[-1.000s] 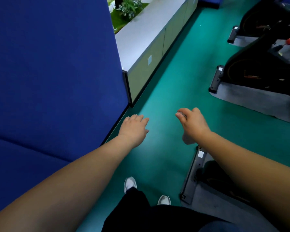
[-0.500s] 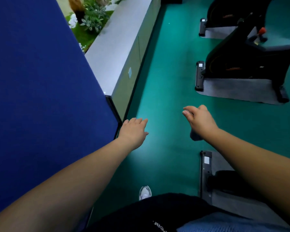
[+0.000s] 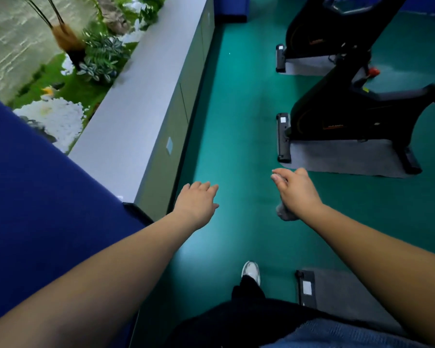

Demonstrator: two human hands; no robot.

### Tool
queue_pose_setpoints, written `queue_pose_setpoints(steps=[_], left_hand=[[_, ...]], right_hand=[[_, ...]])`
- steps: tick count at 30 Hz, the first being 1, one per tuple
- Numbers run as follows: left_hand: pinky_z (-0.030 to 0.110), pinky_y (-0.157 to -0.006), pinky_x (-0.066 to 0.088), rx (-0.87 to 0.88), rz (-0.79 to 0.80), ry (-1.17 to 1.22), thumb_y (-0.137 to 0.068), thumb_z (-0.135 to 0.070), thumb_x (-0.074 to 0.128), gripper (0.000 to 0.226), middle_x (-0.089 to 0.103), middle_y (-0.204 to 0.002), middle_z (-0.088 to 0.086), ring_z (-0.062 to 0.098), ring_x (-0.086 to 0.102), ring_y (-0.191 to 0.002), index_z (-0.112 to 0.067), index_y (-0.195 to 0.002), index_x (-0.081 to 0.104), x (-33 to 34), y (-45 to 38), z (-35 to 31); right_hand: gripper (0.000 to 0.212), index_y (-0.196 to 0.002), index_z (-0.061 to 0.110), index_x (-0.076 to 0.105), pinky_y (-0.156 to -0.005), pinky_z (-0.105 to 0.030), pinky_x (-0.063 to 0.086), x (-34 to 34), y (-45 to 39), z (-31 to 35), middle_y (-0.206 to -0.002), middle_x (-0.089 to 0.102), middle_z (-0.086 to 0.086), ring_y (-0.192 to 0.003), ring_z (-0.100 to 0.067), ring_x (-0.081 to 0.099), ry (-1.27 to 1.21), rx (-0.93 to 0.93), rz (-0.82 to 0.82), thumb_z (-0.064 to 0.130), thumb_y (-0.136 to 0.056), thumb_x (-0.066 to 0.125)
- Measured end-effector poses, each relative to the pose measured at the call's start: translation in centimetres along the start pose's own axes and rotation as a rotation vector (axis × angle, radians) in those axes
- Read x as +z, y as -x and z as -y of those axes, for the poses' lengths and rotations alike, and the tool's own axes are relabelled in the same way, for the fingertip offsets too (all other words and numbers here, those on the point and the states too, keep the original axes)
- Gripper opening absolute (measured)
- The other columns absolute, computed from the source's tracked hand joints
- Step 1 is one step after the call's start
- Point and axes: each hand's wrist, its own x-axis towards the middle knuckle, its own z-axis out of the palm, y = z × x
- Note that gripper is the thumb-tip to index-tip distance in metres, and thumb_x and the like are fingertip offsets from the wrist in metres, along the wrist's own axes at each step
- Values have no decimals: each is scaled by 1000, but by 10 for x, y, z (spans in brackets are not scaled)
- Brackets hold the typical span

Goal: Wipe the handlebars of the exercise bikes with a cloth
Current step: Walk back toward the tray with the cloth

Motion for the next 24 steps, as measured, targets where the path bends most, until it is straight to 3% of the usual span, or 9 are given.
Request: queue_pose_setpoints(steps=[3,9,14,18,24], left_hand=[[41,-115,21,-9,-11,25,-99,-44,36,59,24,-157,3,24,23,-142,-22,-150,19,-25,-50,2],[42,-115,21,-47,-49,38,-98,-46,37,59,24,-157,2,24,22,-143,-23,-150,21,-69,-136,20],[41,-112,26,-82,-66,61,-98,-44,37,57,30,-154,3,25,29,-138,-22,-149,24,-93,-212,59],[41,-112,24,-84,-88,53,-98,-45,36,57,27,-155,2,24,27,-139,-23,-149,23,-113,-282,94],[41,-113,23,-45,-91,65,-99,-44,34,57,25,-156,2,25,25,-141,-23,-150,21,-152,-388,145]], right_hand=[[35,-126,25,59,-82,-27,36,-20,-56,2,-111,43,-12,-97,-30,56,12,-9,19,40,-98,46],[37,-129,26,57,-87,-30,40,-45,-152,16,-115,43,-12,-101,-29,56,61,-41,21,41,-97,46],[34,-126,28,59,-82,-27,41,-41,-233,33,-109,42,-8,-90,-22,53,48,-59,-2,41,-97,47],[34,-124,28,60,-93,-34,45,-35,-308,51,-109,45,-12,-100,-30,56,65,-40,-33,42,-95,49],[33,-125,22,60,-86,-29,42,-43,-416,92,-111,45,-15,-90,-28,55,42,-34,-108,36,-97,49]])
